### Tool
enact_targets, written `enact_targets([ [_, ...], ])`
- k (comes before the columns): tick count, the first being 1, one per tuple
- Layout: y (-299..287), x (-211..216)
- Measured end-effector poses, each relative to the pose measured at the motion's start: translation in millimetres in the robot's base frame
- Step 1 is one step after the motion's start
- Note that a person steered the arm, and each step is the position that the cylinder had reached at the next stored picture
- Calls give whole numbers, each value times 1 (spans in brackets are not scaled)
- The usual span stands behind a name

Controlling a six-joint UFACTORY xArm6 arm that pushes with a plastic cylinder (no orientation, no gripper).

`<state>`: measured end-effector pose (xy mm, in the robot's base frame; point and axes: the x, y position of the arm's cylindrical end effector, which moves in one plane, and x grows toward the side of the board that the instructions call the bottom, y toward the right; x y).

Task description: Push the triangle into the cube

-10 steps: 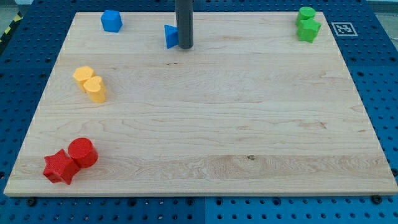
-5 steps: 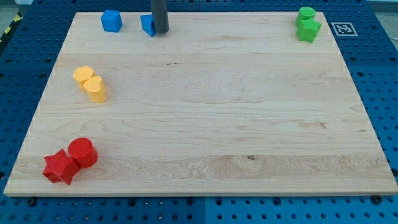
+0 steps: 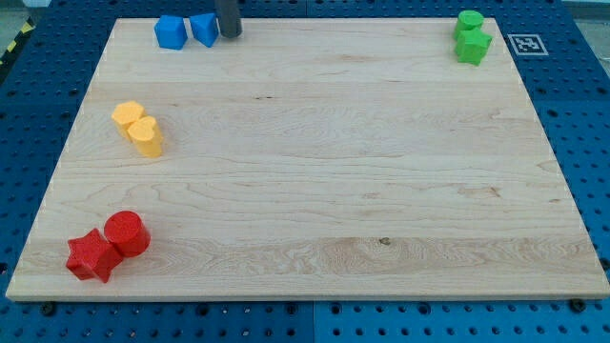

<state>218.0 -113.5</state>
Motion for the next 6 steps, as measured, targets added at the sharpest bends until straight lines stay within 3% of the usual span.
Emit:
enact_targets([
  [6, -36, -14],
])
